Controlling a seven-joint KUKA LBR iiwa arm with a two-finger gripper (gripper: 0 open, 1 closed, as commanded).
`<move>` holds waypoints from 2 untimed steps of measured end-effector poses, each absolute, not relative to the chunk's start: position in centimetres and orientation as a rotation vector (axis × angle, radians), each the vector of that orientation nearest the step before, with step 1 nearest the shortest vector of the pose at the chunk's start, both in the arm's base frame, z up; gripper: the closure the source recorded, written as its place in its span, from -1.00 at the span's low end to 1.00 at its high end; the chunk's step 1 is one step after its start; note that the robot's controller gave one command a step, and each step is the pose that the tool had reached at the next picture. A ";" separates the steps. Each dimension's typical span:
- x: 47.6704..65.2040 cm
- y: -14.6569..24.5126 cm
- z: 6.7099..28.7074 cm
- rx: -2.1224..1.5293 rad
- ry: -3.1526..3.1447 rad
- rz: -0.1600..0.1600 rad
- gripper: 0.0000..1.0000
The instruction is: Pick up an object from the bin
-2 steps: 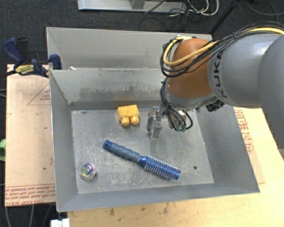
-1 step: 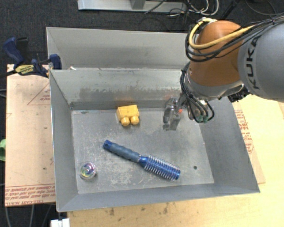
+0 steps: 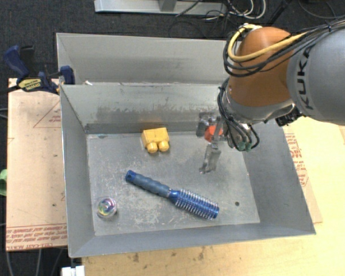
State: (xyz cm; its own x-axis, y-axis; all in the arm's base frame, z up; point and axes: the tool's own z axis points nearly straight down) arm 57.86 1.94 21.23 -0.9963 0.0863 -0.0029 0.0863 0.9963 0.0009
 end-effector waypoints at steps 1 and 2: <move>51.3 4.8 11.9 -0.242 3.140 0.003 -1.00; 50.3 4.2 6.7 -0.154 3.143 0.002 -1.00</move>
Offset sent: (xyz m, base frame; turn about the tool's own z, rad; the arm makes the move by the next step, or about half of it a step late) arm -0.0633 0.0275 -0.0903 -0.2400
